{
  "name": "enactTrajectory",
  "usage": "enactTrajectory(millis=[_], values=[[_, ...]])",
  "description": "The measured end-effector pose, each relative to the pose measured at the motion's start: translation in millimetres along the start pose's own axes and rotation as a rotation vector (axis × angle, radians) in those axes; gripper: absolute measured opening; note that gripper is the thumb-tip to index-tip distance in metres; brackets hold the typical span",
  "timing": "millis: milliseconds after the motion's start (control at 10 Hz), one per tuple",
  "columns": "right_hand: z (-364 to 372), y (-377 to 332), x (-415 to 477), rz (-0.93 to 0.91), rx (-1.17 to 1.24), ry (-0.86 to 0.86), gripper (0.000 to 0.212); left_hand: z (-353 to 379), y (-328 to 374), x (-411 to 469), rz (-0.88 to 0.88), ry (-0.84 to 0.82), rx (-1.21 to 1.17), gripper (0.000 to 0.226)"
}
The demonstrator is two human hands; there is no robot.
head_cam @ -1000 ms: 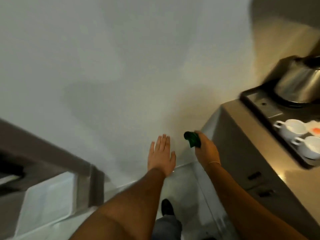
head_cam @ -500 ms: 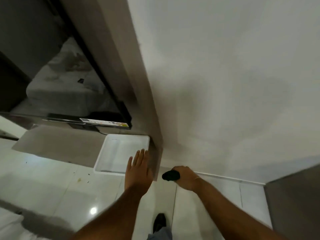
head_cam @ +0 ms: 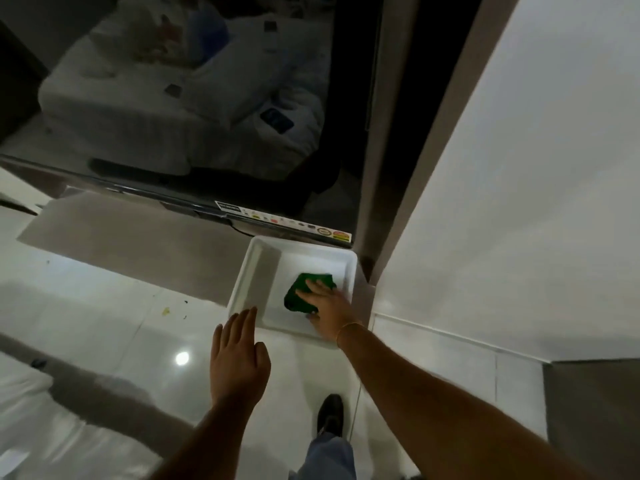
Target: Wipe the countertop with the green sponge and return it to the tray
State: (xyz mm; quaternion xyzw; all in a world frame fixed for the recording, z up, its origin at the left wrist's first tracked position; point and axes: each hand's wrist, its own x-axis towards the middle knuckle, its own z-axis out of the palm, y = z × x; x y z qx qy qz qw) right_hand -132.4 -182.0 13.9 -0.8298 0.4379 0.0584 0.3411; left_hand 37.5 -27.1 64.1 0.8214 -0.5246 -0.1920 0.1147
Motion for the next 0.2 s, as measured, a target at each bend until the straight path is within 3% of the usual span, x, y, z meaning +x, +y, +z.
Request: enactTrajectory(millis=[100, 200], values=[[25, 5, -3, -0.021, -0.192, -0.154, 0.069, 10, 2, -2, 0.015, -0.024, 0.009, 0.07], [34, 10, -17, -0.026, -0.137, 0.052, 0.067, 24, 14, 0, 0.104, -0.073, 0.035, 0.07]])
